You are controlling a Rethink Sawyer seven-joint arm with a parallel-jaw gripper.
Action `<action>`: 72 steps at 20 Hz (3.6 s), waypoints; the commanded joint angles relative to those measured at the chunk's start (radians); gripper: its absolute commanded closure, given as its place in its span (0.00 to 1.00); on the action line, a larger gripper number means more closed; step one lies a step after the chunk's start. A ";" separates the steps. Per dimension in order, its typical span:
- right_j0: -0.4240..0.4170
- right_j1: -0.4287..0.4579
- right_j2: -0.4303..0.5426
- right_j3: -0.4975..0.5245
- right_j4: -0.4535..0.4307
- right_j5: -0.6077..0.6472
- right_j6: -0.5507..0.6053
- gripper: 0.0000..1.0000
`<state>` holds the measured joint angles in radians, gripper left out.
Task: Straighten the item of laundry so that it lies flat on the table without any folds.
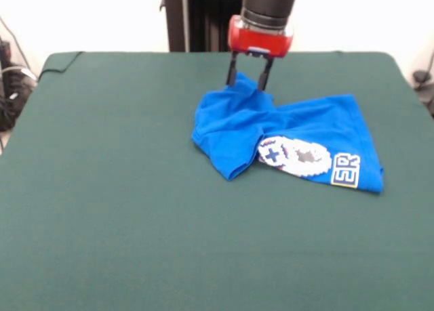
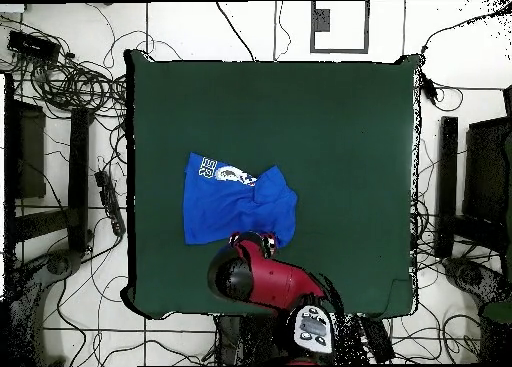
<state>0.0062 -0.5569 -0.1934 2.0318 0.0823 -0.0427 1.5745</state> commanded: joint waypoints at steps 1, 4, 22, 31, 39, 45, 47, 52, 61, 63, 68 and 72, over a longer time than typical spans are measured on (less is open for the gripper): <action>-0.050 0.186 0.070 -0.067 0.053 -0.161 0.271 0.00; -0.100 0.243 0.108 -0.099 0.045 -0.193 0.263 0.00; -0.111 0.268 0.090 -0.165 0.092 -0.090 0.186 1.00; 0.008 0.165 -0.042 -0.143 0.147 0.019 0.181 1.00; 0.264 0.032 -0.382 -0.151 0.172 0.174 0.167 1.00; 0.442 0.086 -0.634 -0.192 0.176 0.086 0.188 1.00; 0.496 0.108 -0.699 -0.185 0.192 0.061 0.208 1.00; 0.590 0.141 -0.808 -0.172 0.225 0.070 0.240 1.00; 0.579 0.117 -0.850 -0.213 0.194 0.099 0.192 1.00; 0.583 0.103 -0.862 -0.228 0.184 0.138 0.177 1.00; 0.593 0.148 -0.751 -0.174 0.260 0.175 0.290 1.00; 0.464 0.036 -0.488 -0.075 0.306 0.190 0.323 1.00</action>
<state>0.5490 -0.5147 -1.0047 1.8686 0.2965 0.0084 1.5745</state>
